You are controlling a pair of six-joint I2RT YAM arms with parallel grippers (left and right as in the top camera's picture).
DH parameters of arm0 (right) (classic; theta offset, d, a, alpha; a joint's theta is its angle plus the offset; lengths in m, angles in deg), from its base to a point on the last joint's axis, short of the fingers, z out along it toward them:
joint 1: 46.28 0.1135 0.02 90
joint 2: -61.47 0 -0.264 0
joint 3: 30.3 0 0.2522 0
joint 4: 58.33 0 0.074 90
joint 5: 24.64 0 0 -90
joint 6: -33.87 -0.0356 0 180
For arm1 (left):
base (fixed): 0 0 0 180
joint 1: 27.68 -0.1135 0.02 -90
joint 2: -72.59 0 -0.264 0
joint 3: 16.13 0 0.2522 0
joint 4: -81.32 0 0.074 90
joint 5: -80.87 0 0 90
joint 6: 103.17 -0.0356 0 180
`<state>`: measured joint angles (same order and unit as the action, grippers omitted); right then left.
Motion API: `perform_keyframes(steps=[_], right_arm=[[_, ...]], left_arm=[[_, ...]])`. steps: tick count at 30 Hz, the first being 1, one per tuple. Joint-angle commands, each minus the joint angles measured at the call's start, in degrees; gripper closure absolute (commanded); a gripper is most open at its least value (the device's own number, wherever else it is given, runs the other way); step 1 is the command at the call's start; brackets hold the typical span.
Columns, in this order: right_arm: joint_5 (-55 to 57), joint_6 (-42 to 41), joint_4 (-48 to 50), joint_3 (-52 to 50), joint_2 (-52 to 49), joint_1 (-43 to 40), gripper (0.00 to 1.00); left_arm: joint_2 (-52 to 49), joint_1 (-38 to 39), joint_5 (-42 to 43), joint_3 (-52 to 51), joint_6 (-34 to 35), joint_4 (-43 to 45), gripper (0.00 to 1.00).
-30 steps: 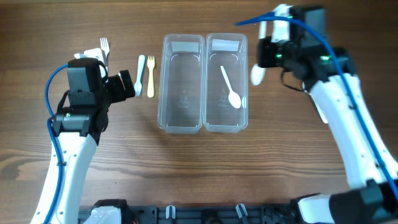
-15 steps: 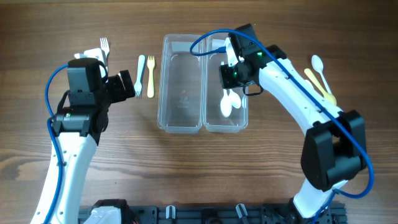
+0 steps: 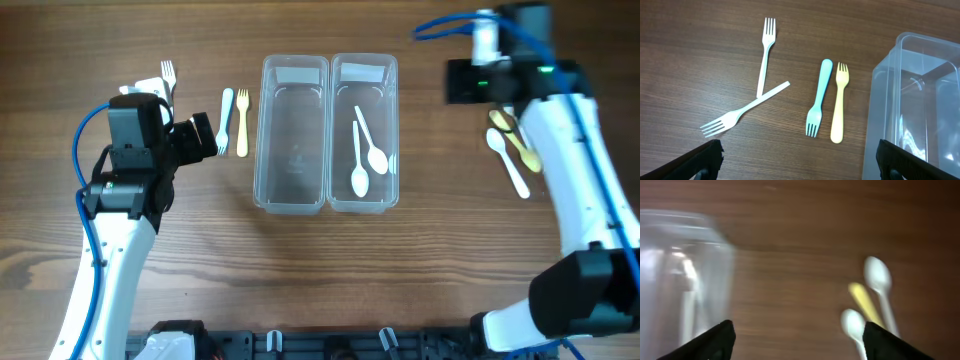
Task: Pack container
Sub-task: 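Grasp a white spoon from the right side with the right gripper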
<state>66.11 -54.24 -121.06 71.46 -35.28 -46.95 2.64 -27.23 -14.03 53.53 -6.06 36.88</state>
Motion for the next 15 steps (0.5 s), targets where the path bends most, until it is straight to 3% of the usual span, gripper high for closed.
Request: perform_keyframes(steps=[1, 9, 15], right_arm=[[0.5, 3.56, -0.37, -1.64, -2.8, -5.88, 0.17], [-2.4, 15.5, -1.25, -4.31, -9.22, -12.37, 0.19], [-3.82, 22.16, -2.99, -4.31, -14.12, -12.9, 0.28]], left_arm=[[-0.24, -0.35, -0.76, 1.11, -0.92, -0.02, 0.0], [-0.24, -0.35, -0.76, 1.11, -0.92, -0.02, 0.0], [-0.24, -0.35, -0.76, 1.11, -0.92, -0.02, 0.0]])
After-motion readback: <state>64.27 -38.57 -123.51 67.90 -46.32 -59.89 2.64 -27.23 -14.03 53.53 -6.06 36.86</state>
